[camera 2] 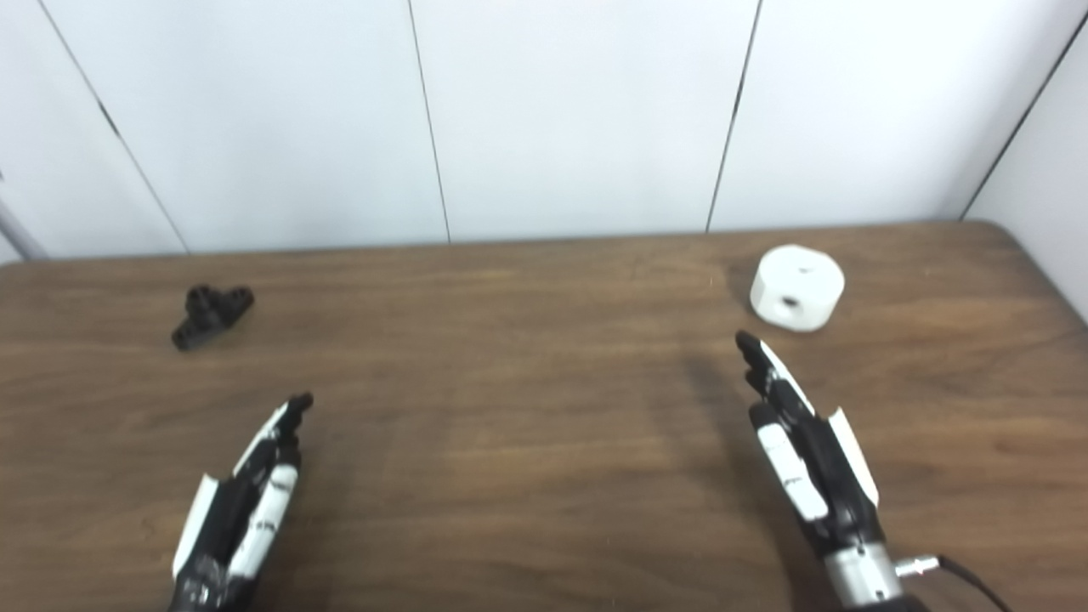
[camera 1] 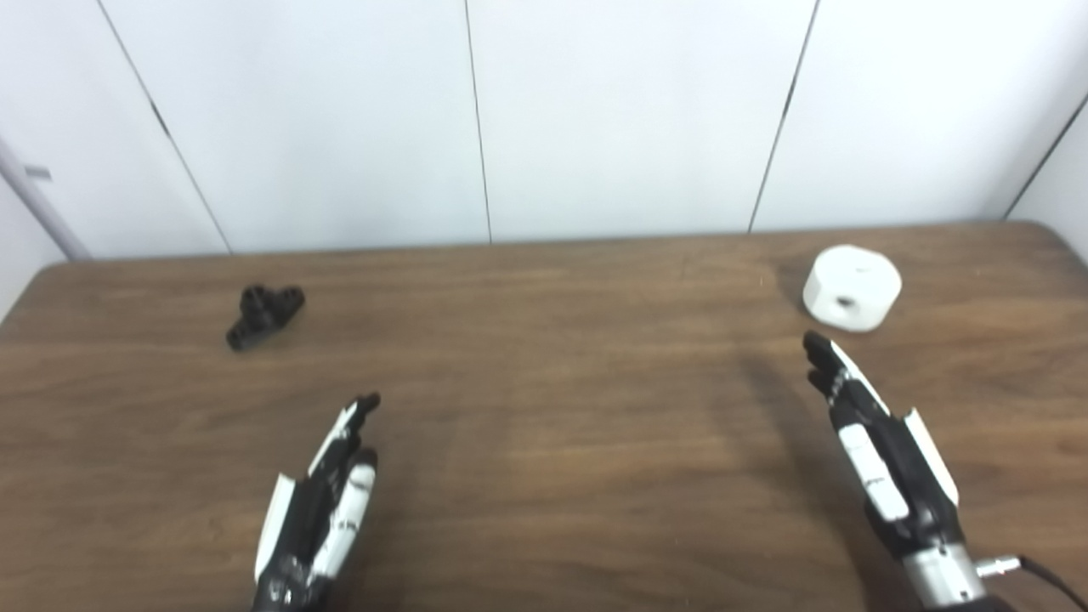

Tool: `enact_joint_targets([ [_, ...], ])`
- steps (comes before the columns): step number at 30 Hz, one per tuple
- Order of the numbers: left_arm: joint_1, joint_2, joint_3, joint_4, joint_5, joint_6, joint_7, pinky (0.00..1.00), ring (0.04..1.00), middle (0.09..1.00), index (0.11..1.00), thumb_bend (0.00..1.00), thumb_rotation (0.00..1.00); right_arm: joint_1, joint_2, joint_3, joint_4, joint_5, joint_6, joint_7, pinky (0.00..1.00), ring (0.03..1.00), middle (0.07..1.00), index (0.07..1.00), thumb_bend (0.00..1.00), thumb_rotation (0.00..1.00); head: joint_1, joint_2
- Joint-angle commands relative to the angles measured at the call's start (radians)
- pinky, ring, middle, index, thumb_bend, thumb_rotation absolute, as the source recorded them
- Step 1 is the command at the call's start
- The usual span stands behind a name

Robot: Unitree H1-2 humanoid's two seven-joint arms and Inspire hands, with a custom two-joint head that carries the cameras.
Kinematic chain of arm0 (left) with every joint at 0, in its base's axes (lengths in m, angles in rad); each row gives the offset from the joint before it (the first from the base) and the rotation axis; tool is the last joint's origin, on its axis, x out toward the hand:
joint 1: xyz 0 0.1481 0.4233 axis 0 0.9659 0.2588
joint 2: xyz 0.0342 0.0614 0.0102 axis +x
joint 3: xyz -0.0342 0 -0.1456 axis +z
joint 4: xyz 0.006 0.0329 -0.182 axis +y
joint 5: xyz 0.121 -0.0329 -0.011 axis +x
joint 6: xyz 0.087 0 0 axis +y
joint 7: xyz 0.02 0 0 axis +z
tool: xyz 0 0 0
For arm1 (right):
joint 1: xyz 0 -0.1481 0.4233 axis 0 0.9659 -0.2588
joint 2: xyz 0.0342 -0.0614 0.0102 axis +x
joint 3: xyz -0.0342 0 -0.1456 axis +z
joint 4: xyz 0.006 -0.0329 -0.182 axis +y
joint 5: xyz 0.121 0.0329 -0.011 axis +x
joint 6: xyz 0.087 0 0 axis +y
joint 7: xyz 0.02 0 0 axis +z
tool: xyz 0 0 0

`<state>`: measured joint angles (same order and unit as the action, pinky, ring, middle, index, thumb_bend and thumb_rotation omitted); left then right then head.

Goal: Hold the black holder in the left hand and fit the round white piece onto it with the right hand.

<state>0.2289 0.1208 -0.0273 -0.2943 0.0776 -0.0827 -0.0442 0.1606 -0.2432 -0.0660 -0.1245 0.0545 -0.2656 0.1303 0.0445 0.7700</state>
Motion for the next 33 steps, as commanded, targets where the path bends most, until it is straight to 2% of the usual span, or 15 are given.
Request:
enact_joint_targets([
  [1,-0.033,-0.017,0.009,-0.039,0.003,-0.005,0.014,0.98,1.0,1.0,0.939,0.28,0.82,0.02,-0.001,0.005,-0.003,0.008,0.011,0.007,0.95,0.961,0.946,0.91,0.27,0.91,0.001,0.01],
  [6,-0.039,-0.019,0.007,-0.046,0.025,0.0,0.019,0.95,0.995,1.0,0.933,0.3,0.79,0.014,-0.005,-0.002,-0.003,-0.002,0.008,0.009,0.94,0.955,0.941,0.905,0.3,0.89,0.003,0.013],
  [9,-0.038,-0.021,0.006,-0.05,0.016,0.002,0.016,0.96,1.0,1.0,0.937,0.3,0.77,0.017,-0.005,-0.005,-0.002,-0.003,0.011,0.008,0.95,0.955,0.937,0.898,0.3,0.88,0.007,0.008],
  [13,-0.032,-0.025,0.006,-0.053,0.023,0.002,0.021,0.95,0.999,1.0,0.932,0.31,0.77,0.021,-0.007,-0.006,0.003,0.016,0.003,0.016,0.95,0.958,0.939,0.9,0.29,0.89,0.01,-0.013],
  [17,-0.028,-0.026,0.005,-0.05,0.022,0.0,0.02,0.96,1.0,1.0,0.931,0.31,0.75,0.026,-0.004,-0.005,-0.007,0.024,0.023,0.019,0.97,0.965,0.943,0.903,0.3,0.89,0.015,-0.032],
  [20,-0.026,-0.025,0.004,-0.047,0.016,0.003,0.017,0.98,1.0,1.0,0.931,0.29,0.74,0.028,-0.002,-0.004,-0.008,0.02,0.018,0.018,0.98,0.97,0.948,0.912,0.24,0.88,0.014,-0.043],
  [24,-0.027,-0.024,0.006,-0.035,0.016,-0.01,0.019,0.99,1.0,1.0,0.931,0.27,0.74,0.027,0.001,-0.003,0.002,0.018,0.002,0.019,0.97,0.969,0.948,0.9,0.22,0.87,0.015,-0.059],
  [27,-0.027,-0.028,0.007,-0.031,0.046,-0.018,0.033,0.97,0.998,1.0,0.916,0.26,0.65,0.026,0.003,-0.002,0.01,0.013,-0.003,0.016,0.97,0.97,0.949,0.897,0.22,0.86,0.015,-0.066],
  [28,-0.025,-0.036,0.01,-0.045,0.076,0.002,0.048,0.97,0.997,1.0,0.912,0.26,0.63,0.024,0.004,-0.002,0.015,0.015,-0.008,0.017,0.97,0.97,0.949,0.897,0.22,0.86,0.017,-0.069],
  [31,-0.027,-0.055,0.021,-0.077,0.141,0.032,0.096,0.98,0.991,1.0,0.867,0.34,0.45,0.018,0.005,-0.001,0.03,0.016,-0.021,0.019,0.96,0.967,0.948,0.9,0.22,0.86,0.019,-0.083],
  [33,-0.036,-0.065,0.033,-0.097,0.184,0.033,0.136,0.97,0.997,1.0,0.844,0.47,0.36,0.015,0.004,0.0,0.038,0.015,-0.024,0.019,0.97,0.972,0.951,0.902,0.21,0.87,0.02,-0.088],
])
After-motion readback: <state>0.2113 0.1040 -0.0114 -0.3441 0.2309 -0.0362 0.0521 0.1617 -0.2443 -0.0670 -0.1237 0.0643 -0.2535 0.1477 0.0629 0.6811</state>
